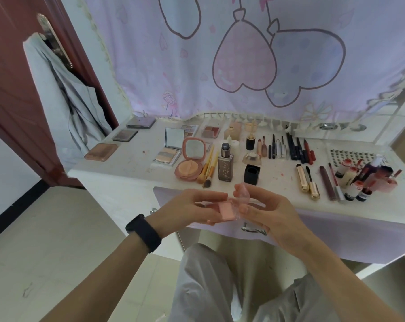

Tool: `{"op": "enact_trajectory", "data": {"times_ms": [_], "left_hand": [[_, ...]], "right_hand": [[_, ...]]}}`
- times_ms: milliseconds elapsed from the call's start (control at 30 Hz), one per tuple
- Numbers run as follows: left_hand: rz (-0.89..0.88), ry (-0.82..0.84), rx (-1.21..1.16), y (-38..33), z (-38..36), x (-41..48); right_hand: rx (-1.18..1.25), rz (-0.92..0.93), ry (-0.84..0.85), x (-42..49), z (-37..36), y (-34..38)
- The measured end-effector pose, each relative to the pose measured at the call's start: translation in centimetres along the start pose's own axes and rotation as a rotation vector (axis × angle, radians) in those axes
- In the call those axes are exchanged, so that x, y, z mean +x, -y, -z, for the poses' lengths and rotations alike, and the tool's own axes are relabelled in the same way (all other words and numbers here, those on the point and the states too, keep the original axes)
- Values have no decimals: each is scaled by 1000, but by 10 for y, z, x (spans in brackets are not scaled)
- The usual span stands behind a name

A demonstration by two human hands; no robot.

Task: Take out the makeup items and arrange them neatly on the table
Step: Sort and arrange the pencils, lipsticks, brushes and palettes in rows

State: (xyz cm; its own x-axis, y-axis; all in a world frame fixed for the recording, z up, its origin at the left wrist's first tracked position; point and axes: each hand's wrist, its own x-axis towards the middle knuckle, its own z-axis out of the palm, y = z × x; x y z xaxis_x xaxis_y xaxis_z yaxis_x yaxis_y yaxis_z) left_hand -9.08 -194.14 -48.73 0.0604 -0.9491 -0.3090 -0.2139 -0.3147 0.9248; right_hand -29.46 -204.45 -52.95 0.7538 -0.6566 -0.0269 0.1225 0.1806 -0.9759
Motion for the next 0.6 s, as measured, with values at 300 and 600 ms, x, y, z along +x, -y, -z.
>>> {"op": "enact_trajectory", "data": {"times_ms": [300,600], "left_hand": [[-304,-206,576,11,7,-23],[-35,-589,619,34,61,-28]], "right_hand": [[-91,19,72,21,-34,-3],[-825,382,-229,37,-41,-36]]}}
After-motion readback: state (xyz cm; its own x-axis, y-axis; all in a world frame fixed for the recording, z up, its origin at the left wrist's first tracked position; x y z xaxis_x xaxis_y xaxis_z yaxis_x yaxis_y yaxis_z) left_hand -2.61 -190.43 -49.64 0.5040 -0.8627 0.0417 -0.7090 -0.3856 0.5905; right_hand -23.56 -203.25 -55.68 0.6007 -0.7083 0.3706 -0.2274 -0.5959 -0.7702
